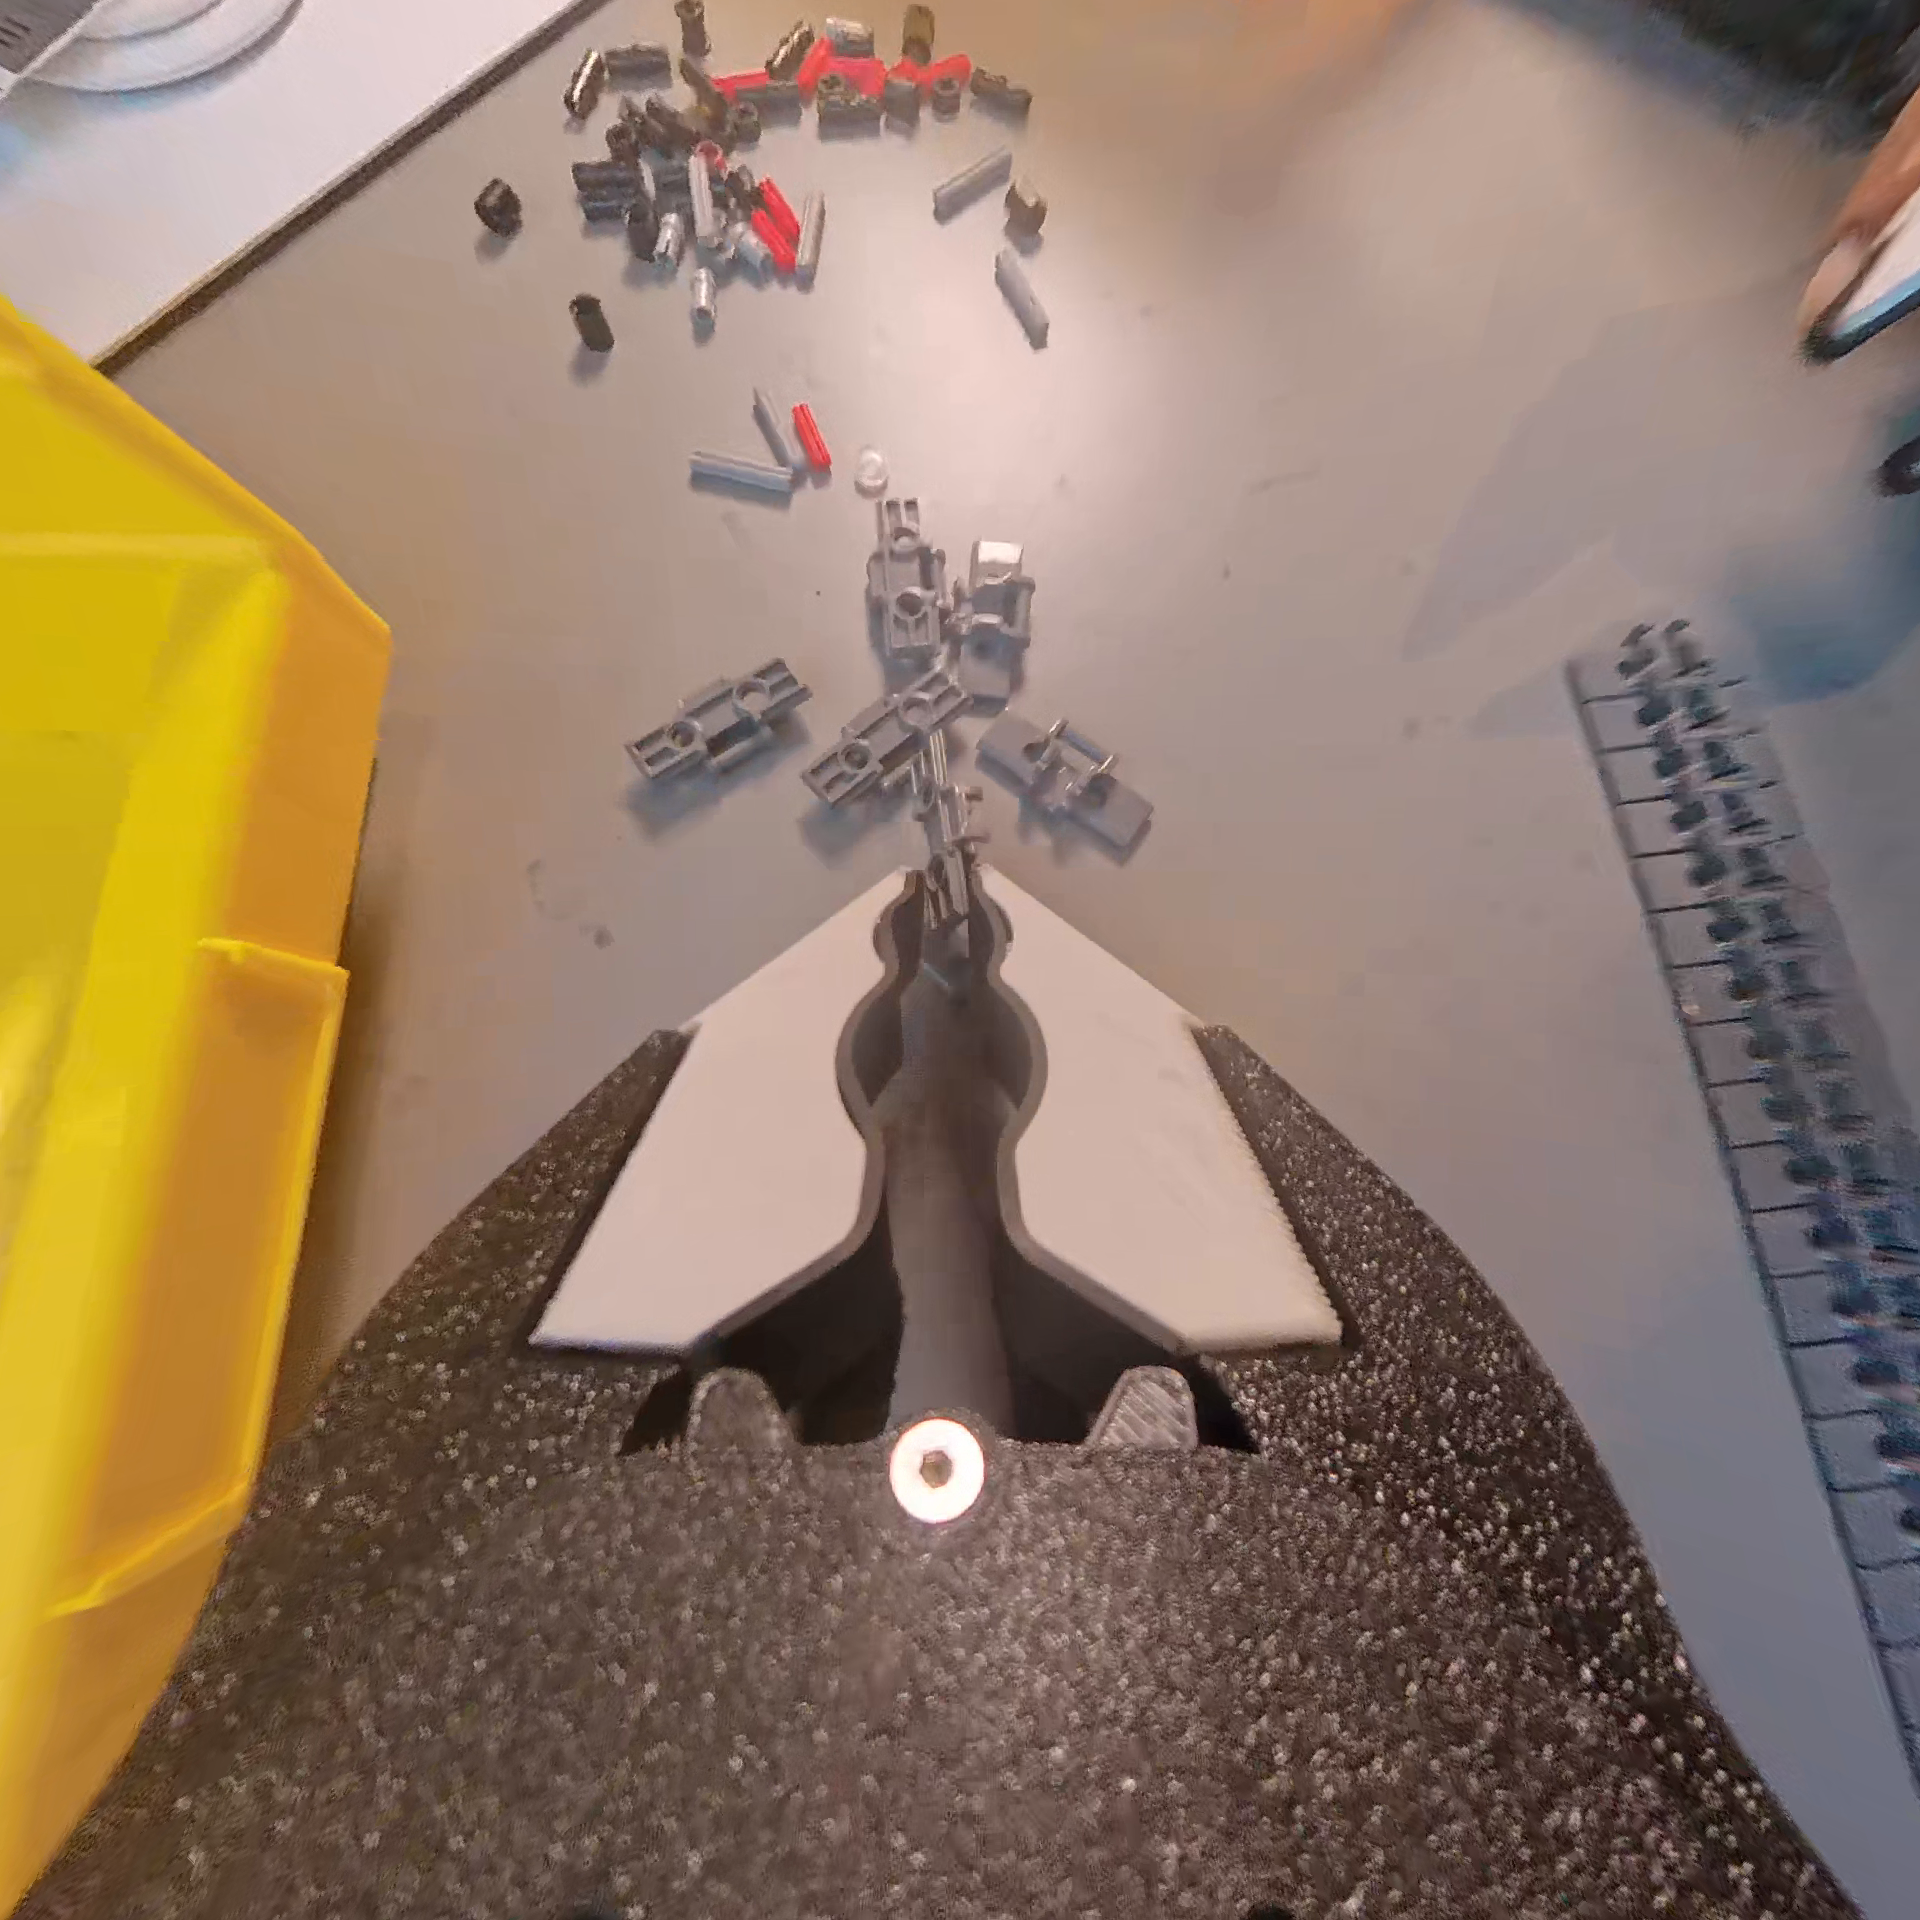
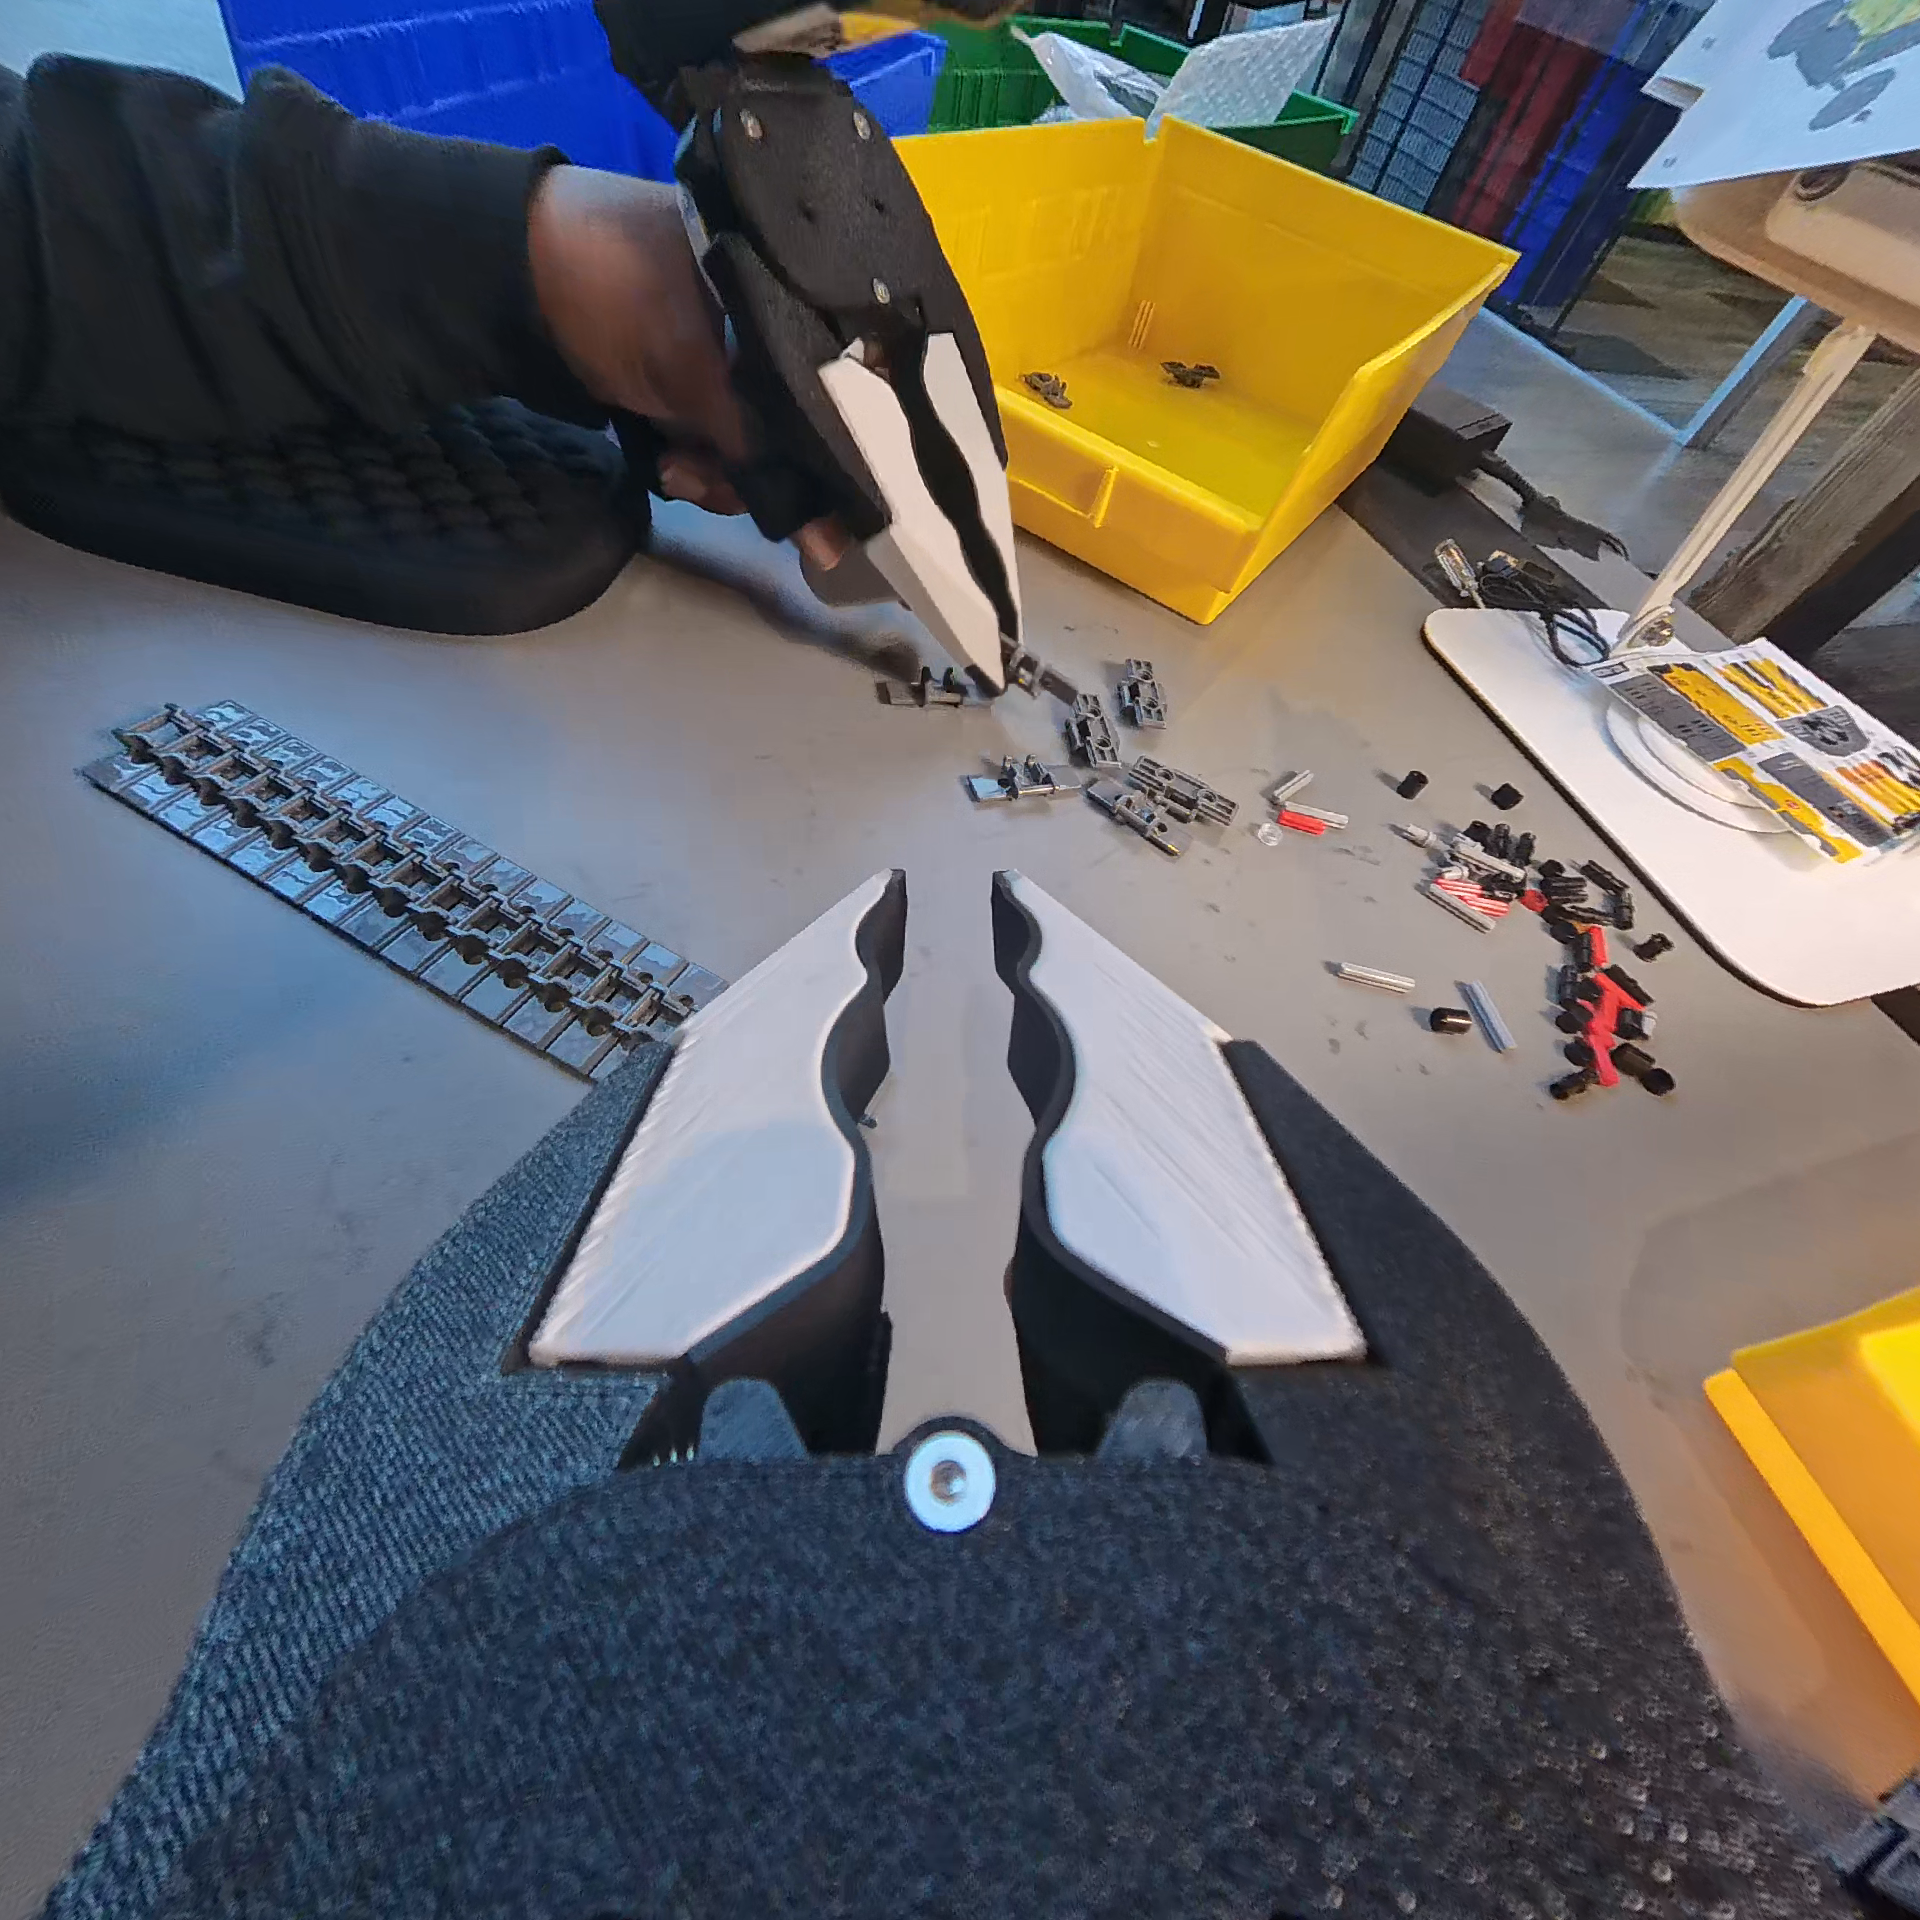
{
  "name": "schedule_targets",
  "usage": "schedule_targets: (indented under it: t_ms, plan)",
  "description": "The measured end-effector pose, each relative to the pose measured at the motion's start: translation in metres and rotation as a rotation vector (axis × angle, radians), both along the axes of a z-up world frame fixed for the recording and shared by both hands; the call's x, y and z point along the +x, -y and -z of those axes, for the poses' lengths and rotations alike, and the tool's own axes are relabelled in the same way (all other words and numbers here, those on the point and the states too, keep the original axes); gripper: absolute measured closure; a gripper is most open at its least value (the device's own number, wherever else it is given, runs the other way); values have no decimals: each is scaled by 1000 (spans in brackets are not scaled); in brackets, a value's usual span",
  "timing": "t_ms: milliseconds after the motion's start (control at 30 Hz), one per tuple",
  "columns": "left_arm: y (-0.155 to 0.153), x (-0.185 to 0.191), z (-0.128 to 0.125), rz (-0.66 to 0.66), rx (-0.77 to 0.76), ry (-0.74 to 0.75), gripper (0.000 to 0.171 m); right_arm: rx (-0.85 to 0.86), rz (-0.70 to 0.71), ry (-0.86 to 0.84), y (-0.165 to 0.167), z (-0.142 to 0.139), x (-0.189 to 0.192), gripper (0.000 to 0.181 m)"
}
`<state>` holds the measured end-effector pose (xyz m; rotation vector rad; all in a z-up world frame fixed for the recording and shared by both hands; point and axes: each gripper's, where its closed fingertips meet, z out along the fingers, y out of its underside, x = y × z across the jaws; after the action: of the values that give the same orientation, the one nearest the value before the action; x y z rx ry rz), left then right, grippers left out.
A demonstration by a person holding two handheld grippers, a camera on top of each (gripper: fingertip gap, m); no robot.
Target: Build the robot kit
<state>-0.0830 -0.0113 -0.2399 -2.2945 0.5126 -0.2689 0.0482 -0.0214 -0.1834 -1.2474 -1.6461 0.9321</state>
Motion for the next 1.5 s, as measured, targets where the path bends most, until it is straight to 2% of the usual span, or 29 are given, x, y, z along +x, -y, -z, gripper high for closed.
schedule_targets:
  t_ms: [67, 133, 233, 333, 433, 633, 800, 1167, 1233, 1333, 1433, 1500]
  plan:
    - [3, 11, -15, 42, 20, 132, 165, 12, -1, -9, 1, -1, 0, 164]
    - [13, 32, -33, 142, 39, 262, 165, 15, -18, -22, 4, -3, -1, 163]
    - [37, 72, -51, 337, -12, 428, 165, -6, -100, -74, 20, -11, -4, 159]
    - [62, 107, -45, 510, -92, 414, 165, -25, -195, -36, 40, -7, -7, 146]
    - [78, 132, -35, 611, -150, 366, 165, 8, -288, 43, 59, 6, -6, 145]
    - [83, 140, -23, 631, -184, 305, 165, 41, -365, 150, 76, 22, -1, 163]
    - [85, 138, -21, 629, -186, 288, 165, 46, -342, 175, 72, 25, -4, 173]
    - [88, 141, -22, 644, -178, 275, 165, 30, -406, 276, 74, 24, -1, 174]
    - [82, 140, -28, 615, -131, 293, 164, -31, -362, 274, 69, 16, -3, 174]
    - [64, 136, -40, 531, -5, 301, 163, -265, -241, 289, 50, 4, -3, 174]
    - [54, 133, -37, 466, 68, 245, 163, -513, -102, 277, 25, -3, 2, 174]
    - [55, 136, -29, 460, 77, 189, 159, -585, 11, 311, 7, 7, 9, 174]
